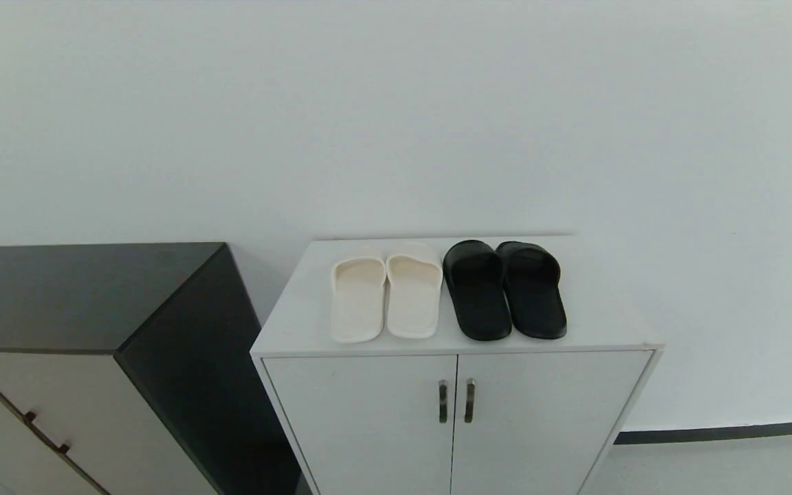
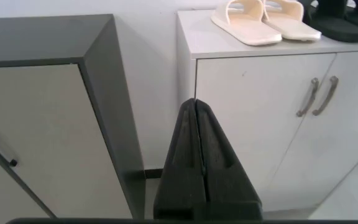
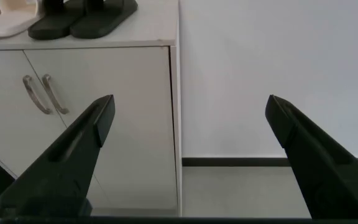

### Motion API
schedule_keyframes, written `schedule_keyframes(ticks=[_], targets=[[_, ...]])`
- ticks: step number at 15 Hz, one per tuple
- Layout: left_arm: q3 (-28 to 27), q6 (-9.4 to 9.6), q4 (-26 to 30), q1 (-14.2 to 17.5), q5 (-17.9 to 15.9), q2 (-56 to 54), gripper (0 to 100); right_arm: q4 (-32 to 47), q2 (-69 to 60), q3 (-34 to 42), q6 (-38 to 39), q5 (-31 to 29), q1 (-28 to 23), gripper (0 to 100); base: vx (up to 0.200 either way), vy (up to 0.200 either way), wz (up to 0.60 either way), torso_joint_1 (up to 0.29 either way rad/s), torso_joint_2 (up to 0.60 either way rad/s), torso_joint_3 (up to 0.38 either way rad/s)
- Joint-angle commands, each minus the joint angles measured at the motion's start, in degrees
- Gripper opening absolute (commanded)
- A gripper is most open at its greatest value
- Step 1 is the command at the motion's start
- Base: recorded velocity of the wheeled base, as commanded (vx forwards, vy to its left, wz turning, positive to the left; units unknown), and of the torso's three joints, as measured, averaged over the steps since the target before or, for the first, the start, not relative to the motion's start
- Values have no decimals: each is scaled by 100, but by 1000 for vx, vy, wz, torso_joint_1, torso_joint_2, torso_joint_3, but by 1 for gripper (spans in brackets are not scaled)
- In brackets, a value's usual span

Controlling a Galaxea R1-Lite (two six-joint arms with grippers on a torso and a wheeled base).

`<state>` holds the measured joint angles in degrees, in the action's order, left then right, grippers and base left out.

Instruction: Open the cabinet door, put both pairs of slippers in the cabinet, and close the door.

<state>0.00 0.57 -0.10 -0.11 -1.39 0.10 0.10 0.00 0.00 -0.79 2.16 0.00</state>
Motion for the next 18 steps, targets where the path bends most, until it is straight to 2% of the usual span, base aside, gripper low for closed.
schedule_keyframes(ticks=[1, 3, 6, 7, 9, 10, 12, 14, 15, 17, 18], targets=[[0, 4, 1, 2, -2, -1, 0, -1, 9, 0, 0, 4, 0, 100, 200, 0, 0, -12, -2, 17], [0, 83, 1, 2, -28, -1, 0, -1, 9, 0, 9, 4, 0, 100, 200, 0, 0, 2, 0, 5], [0, 48, 1, 2, -19, -1, 0, -19, 9, -9, -61, -66, 0, 100, 0, 0, 0, 0, 0, 0], [0, 57, 1, 2, -28, -1, 0, -19, 79, -229, -70, -58, 0, 100, 0, 0, 0, 0, 0, 0], [0, 83, 1, 2, -54, -1, 0, 166, 1670, -2206, 791, 22, 149, 100, 0, 0, 0, 0, 0, 0], [0, 83, 1, 2, -54, -1, 0, 219, 2584, -2672, 659, 215, 211, 100, 0, 0, 0, 0, 0, 0], [0, 66, 1, 2, -46, -1, 0, 175, 3674, -2856, -44, 285, 237, 100, 0, 0, 0, 0, 0, 0], [0, 92, 1, -7, -46, -1, 0, 140, 4456, -3190, -79, 408, 483, 100, 0, 0, 0, 0, 0, 0], [0, 285, 1, 2, -63, -1, 0, 175, 5344, -3560, 510, 408, 1239, 100, 0, 0, 0, 0, 0, 0], [0, 294, 1, 2, -72, -1, 0, 148, 6152, -4113, 1749, 356, 2171, 100, 0, 0, 0, 0, 0, 0], [0, 294, 1, 2, -81, -1, 0, 148, 6469, -4430, 2083, 136, 2593, 100, 0, 0, 0, 0, 0, 0]])
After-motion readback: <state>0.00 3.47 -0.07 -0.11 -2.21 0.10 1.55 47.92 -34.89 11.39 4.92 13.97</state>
